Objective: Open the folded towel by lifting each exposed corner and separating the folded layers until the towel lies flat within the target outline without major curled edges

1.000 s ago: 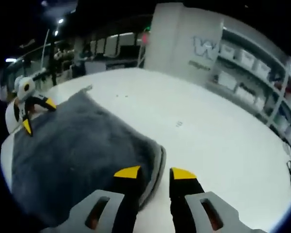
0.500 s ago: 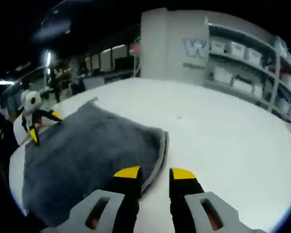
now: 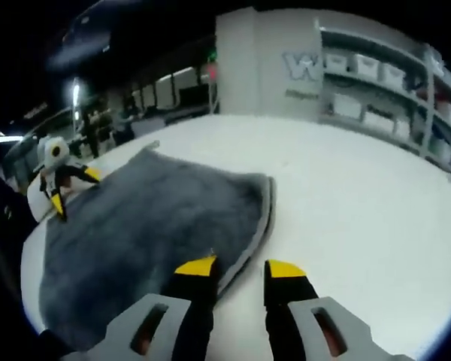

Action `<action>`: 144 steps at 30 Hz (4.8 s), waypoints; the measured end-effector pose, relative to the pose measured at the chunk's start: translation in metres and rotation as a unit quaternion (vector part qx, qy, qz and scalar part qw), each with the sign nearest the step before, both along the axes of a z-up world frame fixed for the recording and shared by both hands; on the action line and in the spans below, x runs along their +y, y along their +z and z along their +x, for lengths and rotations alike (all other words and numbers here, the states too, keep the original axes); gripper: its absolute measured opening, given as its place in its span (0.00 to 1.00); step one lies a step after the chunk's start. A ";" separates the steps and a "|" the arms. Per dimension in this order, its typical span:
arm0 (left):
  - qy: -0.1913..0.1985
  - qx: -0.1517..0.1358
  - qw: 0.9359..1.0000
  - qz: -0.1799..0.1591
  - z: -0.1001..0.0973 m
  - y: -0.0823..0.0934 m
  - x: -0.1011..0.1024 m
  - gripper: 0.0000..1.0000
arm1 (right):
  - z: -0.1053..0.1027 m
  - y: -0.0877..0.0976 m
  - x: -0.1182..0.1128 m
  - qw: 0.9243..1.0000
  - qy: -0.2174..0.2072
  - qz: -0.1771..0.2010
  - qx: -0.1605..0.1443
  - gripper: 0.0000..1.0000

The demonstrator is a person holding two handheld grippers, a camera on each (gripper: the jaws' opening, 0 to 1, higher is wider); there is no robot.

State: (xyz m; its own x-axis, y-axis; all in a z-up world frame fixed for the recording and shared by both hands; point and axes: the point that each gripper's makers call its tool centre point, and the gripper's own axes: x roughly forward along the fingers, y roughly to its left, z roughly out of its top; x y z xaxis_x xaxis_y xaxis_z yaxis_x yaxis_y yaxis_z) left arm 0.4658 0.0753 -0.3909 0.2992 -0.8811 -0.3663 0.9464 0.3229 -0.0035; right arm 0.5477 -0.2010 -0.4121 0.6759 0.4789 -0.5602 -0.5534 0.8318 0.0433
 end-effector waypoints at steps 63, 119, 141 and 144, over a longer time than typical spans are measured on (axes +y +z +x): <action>0.007 -0.008 1.000 0.008 0.004 -0.017 -0.038 0.58 | 0.002 -0.003 -0.038 0.988 -0.021 -0.144 -0.052 0.00; 0.028 -0.026 0.999 -0.009 -0.004 -0.014 -0.106 0.57 | 0.005 0.002 -0.124 0.968 -0.131 -0.209 -0.045 0.00; 0.032 -0.034 0.999 -0.016 -0.009 -0.014 -0.116 0.56 | 0.002 0.003 -0.133 0.970 -0.139 -0.191 -0.054 0.03; 0.032 -0.035 0.999 -0.017 -0.010 -0.014 -0.116 0.56 | 0.001 0.004 -0.133 0.973 -0.133 -0.178 -0.057 0.04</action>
State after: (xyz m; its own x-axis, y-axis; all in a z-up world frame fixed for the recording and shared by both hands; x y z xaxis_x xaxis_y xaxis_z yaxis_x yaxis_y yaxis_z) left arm 0.4555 -0.0408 -0.4053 0.3792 -0.8706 -0.3135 0.9222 0.3835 0.0504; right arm 0.5488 -0.3340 -0.4085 0.8177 0.0675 -0.5717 -0.2999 0.8977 -0.3229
